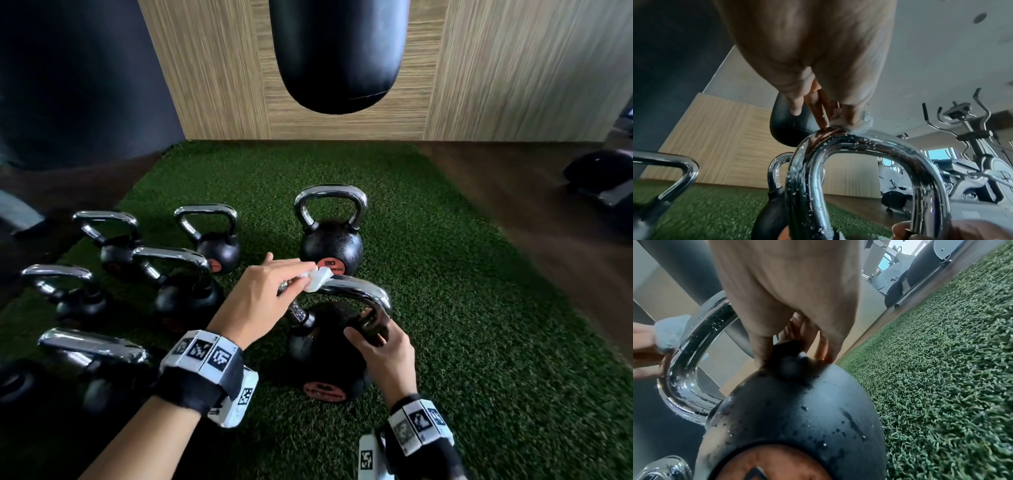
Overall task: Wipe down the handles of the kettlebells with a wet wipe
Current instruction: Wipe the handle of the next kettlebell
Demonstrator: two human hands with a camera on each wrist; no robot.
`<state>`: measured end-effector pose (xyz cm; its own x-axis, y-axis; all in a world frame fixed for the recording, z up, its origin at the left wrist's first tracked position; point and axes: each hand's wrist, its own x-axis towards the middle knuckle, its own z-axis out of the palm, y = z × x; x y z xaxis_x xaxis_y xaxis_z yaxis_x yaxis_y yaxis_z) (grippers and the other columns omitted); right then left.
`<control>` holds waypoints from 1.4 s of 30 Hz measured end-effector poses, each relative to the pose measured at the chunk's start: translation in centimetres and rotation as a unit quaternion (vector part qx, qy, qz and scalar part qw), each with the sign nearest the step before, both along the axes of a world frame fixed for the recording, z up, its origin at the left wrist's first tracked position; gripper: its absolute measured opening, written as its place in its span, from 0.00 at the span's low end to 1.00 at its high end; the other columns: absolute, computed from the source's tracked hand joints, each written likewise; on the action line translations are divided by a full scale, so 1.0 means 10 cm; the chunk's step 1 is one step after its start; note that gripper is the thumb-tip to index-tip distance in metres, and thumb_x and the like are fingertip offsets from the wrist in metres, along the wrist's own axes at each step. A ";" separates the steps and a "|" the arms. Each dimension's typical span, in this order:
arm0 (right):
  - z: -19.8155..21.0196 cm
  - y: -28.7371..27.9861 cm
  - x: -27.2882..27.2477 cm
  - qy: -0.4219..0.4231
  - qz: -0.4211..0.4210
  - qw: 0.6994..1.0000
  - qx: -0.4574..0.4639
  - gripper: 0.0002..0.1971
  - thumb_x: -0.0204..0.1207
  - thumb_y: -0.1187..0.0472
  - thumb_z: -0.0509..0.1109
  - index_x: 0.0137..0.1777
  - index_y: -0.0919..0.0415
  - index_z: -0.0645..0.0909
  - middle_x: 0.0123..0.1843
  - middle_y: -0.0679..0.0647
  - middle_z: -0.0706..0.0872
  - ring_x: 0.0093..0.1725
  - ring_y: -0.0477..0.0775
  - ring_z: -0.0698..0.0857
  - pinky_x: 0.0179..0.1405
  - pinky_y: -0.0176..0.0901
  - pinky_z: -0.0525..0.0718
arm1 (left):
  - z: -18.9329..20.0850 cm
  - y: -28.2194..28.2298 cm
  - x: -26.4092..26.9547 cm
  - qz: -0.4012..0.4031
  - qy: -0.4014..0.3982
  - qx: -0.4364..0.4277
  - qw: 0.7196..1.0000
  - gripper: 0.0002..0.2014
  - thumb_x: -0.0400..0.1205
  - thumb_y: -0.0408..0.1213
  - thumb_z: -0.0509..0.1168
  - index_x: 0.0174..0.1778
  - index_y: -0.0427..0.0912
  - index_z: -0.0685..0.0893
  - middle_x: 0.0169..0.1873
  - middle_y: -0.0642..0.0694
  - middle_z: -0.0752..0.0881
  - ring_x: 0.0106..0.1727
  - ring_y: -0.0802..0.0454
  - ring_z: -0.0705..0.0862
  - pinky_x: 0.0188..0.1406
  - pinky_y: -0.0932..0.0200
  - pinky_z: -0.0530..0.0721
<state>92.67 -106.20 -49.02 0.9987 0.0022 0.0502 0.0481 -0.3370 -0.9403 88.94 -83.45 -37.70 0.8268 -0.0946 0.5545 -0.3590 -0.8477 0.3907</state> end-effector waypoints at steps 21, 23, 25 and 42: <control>0.00 -0.03 0.03 0.017 0.015 1.000 -0.013 0.19 0.65 0.46 0.85 0.53 0.48 0.85 0.47 0.43 0.91 0.51 0.47 0.89 0.51 0.49 0.87 | -0.98 0.20 -0.19 0.125 0.120 -0.276 0.945 0.05 0.84 0.35 0.74 0.51 0.44 0.95 0.38 0.56 0.94 0.40 0.67 0.79 0.41 0.54 0.84; 0.00 -0.04 0.04 0.026 0.024 0.999 0.000 0.20 0.64 0.47 0.86 0.53 0.48 0.85 0.49 0.45 0.92 0.52 0.49 0.90 0.56 0.56 0.89 | -1.11 0.12 -0.22 0.128 0.128 -0.269 0.946 0.06 0.83 0.36 0.74 0.52 0.40 0.95 0.42 0.48 0.95 0.43 0.65 0.79 0.45 0.48 0.86; 0.01 -0.05 0.05 0.034 0.035 0.999 0.012 0.20 0.63 0.47 0.87 0.52 0.48 0.85 0.50 0.46 0.92 0.53 0.50 0.90 0.58 0.60 0.89 | -1.11 0.09 -0.25 0.128 0.139 -0.297 0.936 0.11 0.82 0.45 0.75 0.50 0.41 0.94 0.41 0.51 0.94 0.43 0.65 0.80 0.46 0.48 0.86; 0.34 -0.36 -0.33 -0.135 0.153 0.948 -0.246 0.15 0.57 0.55 0.77 0.46 0.47 0.91 0.40 0.44 0.92 0.40 0.44 0.88 0.39 0.31 0.82 | -0.57 -0.11 0.32 0.166 0.232 -0.143 0.948 0.17 0.82 0.51 0.73 0.53 0.40 0.94 0.45 0.37 0.93 0.52 0.41 0.92 0.44 0.54 0.80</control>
